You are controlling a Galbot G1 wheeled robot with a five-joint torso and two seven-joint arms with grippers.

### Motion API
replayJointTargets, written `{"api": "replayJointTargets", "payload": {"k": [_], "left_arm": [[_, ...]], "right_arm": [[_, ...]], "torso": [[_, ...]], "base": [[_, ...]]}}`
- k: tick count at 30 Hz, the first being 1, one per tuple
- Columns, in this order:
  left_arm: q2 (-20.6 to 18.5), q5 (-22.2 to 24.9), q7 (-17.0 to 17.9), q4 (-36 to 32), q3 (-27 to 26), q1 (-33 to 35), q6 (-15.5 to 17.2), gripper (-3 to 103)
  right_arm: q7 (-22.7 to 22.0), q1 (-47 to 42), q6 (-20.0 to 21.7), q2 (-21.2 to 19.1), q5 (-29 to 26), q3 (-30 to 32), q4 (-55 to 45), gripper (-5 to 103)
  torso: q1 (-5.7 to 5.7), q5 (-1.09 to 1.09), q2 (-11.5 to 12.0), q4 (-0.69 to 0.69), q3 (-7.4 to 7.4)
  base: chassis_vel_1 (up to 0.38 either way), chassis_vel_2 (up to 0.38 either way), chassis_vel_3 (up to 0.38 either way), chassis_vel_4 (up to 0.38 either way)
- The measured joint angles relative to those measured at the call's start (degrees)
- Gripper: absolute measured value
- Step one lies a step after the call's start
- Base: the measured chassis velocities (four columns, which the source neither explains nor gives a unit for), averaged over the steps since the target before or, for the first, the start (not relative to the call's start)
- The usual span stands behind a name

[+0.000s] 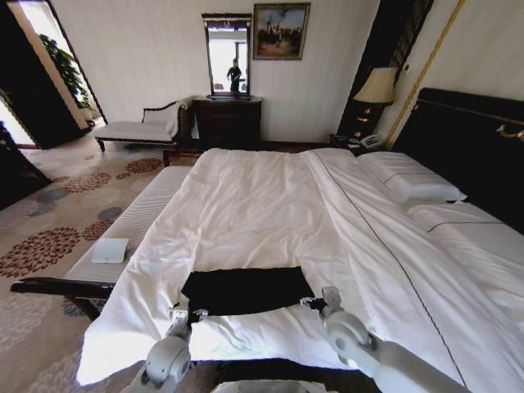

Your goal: Fold the clothes on the bed.

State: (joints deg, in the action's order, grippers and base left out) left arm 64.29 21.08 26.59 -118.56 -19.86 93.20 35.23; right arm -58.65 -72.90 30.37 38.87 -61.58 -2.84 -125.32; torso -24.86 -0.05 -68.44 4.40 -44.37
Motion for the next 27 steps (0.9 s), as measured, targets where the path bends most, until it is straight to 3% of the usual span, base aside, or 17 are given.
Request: {"api": "replayJointTargets", "payload": {"k": [3, 6, 7, 10, 11, 12, 15, 18, 21, 24, 26, 27], "left_arm": [[-0.5, 0.3, 0.1, -2.6, -1.5, 1.2, -1.0, 100], [0.6, 6.4, -2.0, -8.1, -5.7, 0.1, -7.4, 100], [0.6, 6.4, -2.0, -8.1, -5.7, 0.1, -7.4, 100], [3.7, 17.3, -5.4, -12.4, -12.2, -2.7, -15.3, 100], [4.9, 20.6, -6.1, -13.5, -14.4, -3.3, -16.5, 100], [4.9, 20.6, -6.1, -13.5, -14.4, -3.3, -16.5, 100], [8.2, 29.3, -6.8, -15.7, -19.5, -5.5, -18.0, 100], [9.3, 29.4, -7.1, -15.8, -19.5, -6.0, -18.2, 100], [11.7, 25.8, -8.1, -14.8, -17.2, -5.1, -19.0, 100], [13.2, 24.9, -8.6, -14.1, -16.2, -4.7, -19.3, 100], [14.3, 24.7, -8.9, -12.9, -16.0, -4.8, -19.6, 100], [14.3, 24.7, -8.9, -12.9, -16.0, -4.8, -19.6, 100]], "right_arm": [[-0.7, -0.4, -1.0, 0.3, -0.8, 1.5, -2.0, 100], [0.8, -1.0, -7.3, 3.9, -4.4, 3.6, -3.8, 100], [0.8, -1.0, -7.3, 3.9, -4.4, 3.6, -3.8, 100], [5.1, -3.1, -15.0, 8.8, -6.2, 5.1, -2.8, 100], [5.9, -3.7, -16.5, 10.2, -7.2, 5.3, -2.3, 100], [5.9, -3.7, -16.5, 10.2, -7.2, 5.3, -2.3, 100], [7.0, -7.2, -19.5, 15.2, -9.6, 7.5, -0.9, 100], [8.7, -8.8, -20.6, 17.2, -9.8, 9.6, -0.1, 100], [10.7, -9.0, -21.5, 18.8, -10.7, 12.1, 1.0, 100], [12.2, -8.8, -21.6, 18.6, -11.6, 12.9, 1.2, 100], [17.1, -9.1, -22.0, 17.3, -11.8, 13.1, 1.9, 100], [17.1, -9.1, -22.0, 17.3, -11.8, 13.1, 1.9, 100]], "torso": [[0.0, -0.02, 0.0, -0.02, 0.0], [0.0, 0.0, 0.0, -0.02, 0.0], [0.0, 0.0, 0.0, -0.02, 0.0], [-0.01, 0.01, 0.0, 0.03, 0.0], [-0.01, 0.0, 0.0, 0.03, 0.0], [-0.01, 0.0, 0.0, 0.03, 0.0], [-0.01, 0.01, 0.0, -0.01, -0.01], [0.0, 0.0, 0.0, 0.02, 0.0], [0.0, 0.0, 0.0, 0.0, -0.01], [-0.01, 0.0, 0.0, -0.02, -0.01], [-0.01, 0.0, 0.0, 0.0, -0.01], [-0.01, 0.0, 0.0, 0.0, -0.01]], "base": [[0.0, 0.0, 0.0, 0.0], [0.0, 0.0, 0.0, 0.0], [0.0, 0.0, 0.0, 0.0], [0.0, 0.0, 0.0, 0.0], [0.0, 0.0, 0.0, 0.0], [0.0, 0.0, 0.0, 0.0], [0.0, 0.0, 0.0, 0.0], [0.0, 0.0, 0.0, 0.0], [0.0, 0.0, 0.0, 0.0], [0.0, 0.0, 0.0, 0.0], [0.0, 0.0, 0.0, 0.0], [0.0, 0.0, 0.0, 0.0]]}}
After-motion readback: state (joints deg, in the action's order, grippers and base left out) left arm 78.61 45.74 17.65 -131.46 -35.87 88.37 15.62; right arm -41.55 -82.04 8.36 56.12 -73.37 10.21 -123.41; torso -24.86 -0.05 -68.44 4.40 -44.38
